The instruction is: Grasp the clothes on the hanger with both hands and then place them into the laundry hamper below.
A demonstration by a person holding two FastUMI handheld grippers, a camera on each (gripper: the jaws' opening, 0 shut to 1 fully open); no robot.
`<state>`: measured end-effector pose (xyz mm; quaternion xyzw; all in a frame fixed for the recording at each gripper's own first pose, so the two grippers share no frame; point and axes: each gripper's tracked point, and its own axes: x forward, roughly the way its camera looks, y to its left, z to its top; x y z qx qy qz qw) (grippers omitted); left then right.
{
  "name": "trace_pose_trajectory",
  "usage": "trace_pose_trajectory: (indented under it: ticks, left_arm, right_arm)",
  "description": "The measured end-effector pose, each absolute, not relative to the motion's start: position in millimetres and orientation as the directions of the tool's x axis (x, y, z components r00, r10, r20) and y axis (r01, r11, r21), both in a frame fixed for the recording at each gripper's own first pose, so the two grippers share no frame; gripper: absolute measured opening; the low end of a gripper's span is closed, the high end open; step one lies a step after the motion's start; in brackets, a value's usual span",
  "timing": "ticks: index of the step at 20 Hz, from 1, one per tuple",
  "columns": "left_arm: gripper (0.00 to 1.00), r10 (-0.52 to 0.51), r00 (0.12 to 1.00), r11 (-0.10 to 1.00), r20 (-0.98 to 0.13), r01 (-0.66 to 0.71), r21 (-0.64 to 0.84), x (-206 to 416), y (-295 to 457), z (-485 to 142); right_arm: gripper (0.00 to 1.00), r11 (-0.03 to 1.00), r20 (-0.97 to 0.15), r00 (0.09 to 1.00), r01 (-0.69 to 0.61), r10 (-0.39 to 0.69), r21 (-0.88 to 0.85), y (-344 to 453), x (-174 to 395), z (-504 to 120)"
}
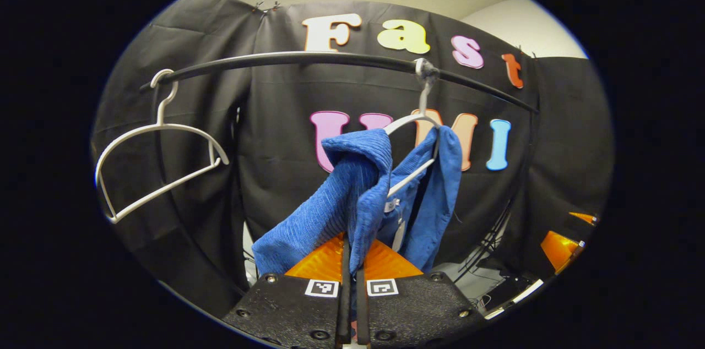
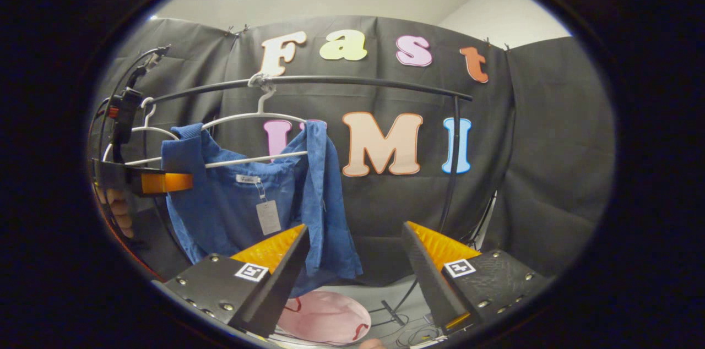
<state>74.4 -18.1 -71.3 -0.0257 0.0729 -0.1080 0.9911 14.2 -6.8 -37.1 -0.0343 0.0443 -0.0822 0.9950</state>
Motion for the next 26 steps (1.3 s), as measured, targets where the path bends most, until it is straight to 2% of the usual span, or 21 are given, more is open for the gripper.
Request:
trace_pose_trajectory:
  ticks: [1, 6, 8, 9, 11, 12, 15, 16, 17, 18, 19, 22, 24, 25, 26]
  left_arm:
    - [0.04, -0.247, 0.960, 0.969, -0.132, 0.241, -0.059, 70.7, -19.8, -70.9]
    - [0.03, -0.316, 0.941, 0.946, -0.119, 0.303, -0.115, 55.9, -15.8, -60.7]
    - [0.02, -0.305, 0.945, 0.950, -0.121, 0.292, -0.116, 53.9, -11.4, -58.1]
    - [0.02, -0.297, 0.947, 0.952, -0.126, 0.284, -0.112, 53.8, -10.8, -59.2]
    - [0.02, -0.286, 0.949, 0.956, -0.135, 0.272, -0.113, 52.7, -10.8, -59.1]
    - [0.02, -0.282, 0.949, 0.957, -0.143, 0.268, -0.113, 51.6, -11.3, -58.7]
    - [0.02, -0.252, 0.954, 0.965, -0.164, 0.234, -0.123, 49.9, -8.9, -60.8]
    - [0.03, -0.241, 0.956, 0.966, -0.165, 0.221, -0.132, 50.5, -7.5, -59.3]
    - [0.03, -0.230, 0.959, 0.968, -0.166, 0.208, -0.139, 49.3, -6.8, -58.5]
    - [0.02, -0.223, 0.960, 0.969, -0.169, 0.200, -0.143, 49.2, -6.1, -58.6]
    - [0.02, -0.216, 0.961, 0.971, -0.173, 0.193, -0.140, 49.9, -6.5, -59.0]
    - [0.03, -0.190, 0.965, 0.978, -0.181, 0.169, -0.125, 51.6, -4.6, -57.9]
    - [0.03, -0.174, 0.967, 0.979, -0.186, 0.149, -0.140, 51.1, -6.0, -57.2]
    - [0.03, -0.170, 0.967, 0.979, -0.188, 0.144, -0.144, 51.3, -8.3, -56.9]
    - [0.02, -0.161, 0.968, 0.981, -0.195, 0.136, -0.138, 51.2, -8.5, -57.3]
  right_arm:
    - [0.96, 0.983, -0.080, 0.982, 0.167, -0.173, -0.077, -7.4, 14.1, -37.0]
    - [1.00, 0.989, -0.118, 0.983, 0.136, -0.142, -0.055, 3.7, 26.6, -44.0]
    - [0.96, 0.992, -0.136, 0.984, 0.106, -0.114, -0.062, 13.4, 48.7, -49.2]
    - [1.00, 0.994, -0.141, 0.985, 0.094, -0.102, -0.060, 17.5, 59.6, -51.5]
    - [1.00, 0.997, -0.145, 0.987, 0.062, -0.068, -0.041, 20.0, 75.4, -47.0]
    - [0.96, 0.998, -0.147, 0.988, 0.048, -0.053, -0.035, 20.8, 85.7, -45.8]
    - [0.96, 1.000, -0.142, 0.990, 0.012, -0.011, 0.000, 23.0, 116.0, -42.9]
    - [1.00, 1.000, -0.141, 0.990, -0.001, 0.002, 0.010, 23.5, 127.8, -42.6]
    - [0.96, 1.000, -0.140, 0.990, -0.011, 0.013, 0.016, 24.1, 138.9, -43.7]
    - [1.00, 1.000, -0.138, 0.990, -0.017, 0.020, 0.017, 25.0, 149.8, -43.6]
    - [0.96, 1.000, -0.137, 0.990, -0.027, 0.029, 0.017, 27.2, 159.9, -45.1]
    - [1.00, 0.998, -0.157, 0.986, -0.061, 0.061, 0.000, 32.4, 192.4, -53.9]
    - [0.96, 0.997, -0.154, 0.985, -0.079, 0.078, -0.005, 36.7, 215.6, -55.3]
    - [1.00, 0.996, -0.152, 0.985, -0.086, 0.085, -0.002, 41.3, 226.4, -54.0]
    - [1.00, 0.996, -0.152, 0.984, -0.092, 0.092, 0.005, 44.7, 238.8, -54.2]
